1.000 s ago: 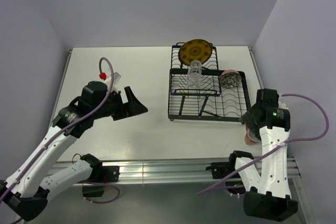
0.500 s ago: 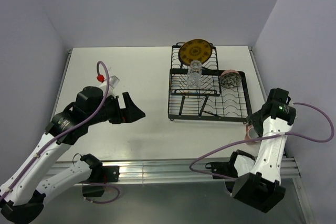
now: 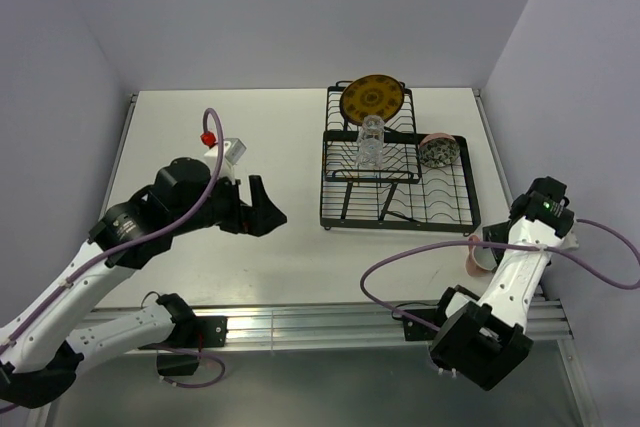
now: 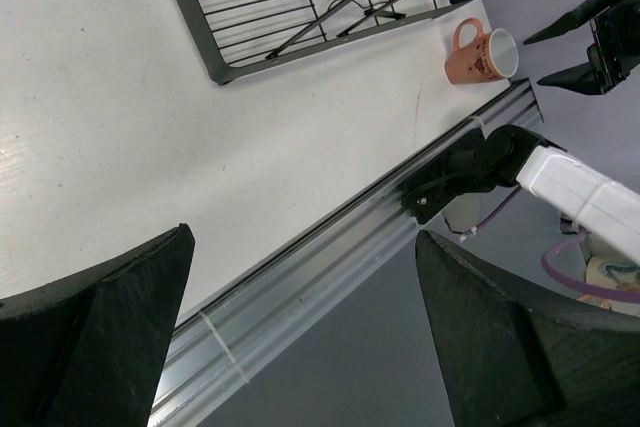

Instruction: Load the mixed dishes into the dish rack

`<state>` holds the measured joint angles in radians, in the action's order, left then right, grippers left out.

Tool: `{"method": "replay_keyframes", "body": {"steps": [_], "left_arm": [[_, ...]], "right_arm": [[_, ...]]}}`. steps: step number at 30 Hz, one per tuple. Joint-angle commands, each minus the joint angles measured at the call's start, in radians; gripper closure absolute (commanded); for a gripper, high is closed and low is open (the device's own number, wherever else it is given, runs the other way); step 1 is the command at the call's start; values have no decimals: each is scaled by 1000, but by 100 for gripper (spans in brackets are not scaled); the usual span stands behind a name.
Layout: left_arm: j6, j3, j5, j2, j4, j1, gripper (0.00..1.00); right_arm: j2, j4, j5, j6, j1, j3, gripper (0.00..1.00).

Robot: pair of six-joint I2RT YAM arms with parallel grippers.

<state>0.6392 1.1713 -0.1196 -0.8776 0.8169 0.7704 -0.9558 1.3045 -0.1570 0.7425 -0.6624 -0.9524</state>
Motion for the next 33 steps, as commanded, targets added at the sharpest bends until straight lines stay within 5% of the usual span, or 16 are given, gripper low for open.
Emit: {"method": "replay_keyframes", "body": {"steps": [1,10,26,30,33], "left_arm": [[-47,57,52,-18,13,38,1],[-36,67,71,-35,25,63,1],[-32,131,113,-61,71,50,1],[-23,137,110,-80,67,43,1],[-13,133,98,-92,56,40,1]], "right_arm": [[15,-27,-20,29,-19,41,35],[40,-106,-1,52,-34,184,37],[-153,-326,-44,60,-37,270,44],[-189,-341,-55,49,-37,251,60],[-195,-344,-55,40,-37,242,88]]}}
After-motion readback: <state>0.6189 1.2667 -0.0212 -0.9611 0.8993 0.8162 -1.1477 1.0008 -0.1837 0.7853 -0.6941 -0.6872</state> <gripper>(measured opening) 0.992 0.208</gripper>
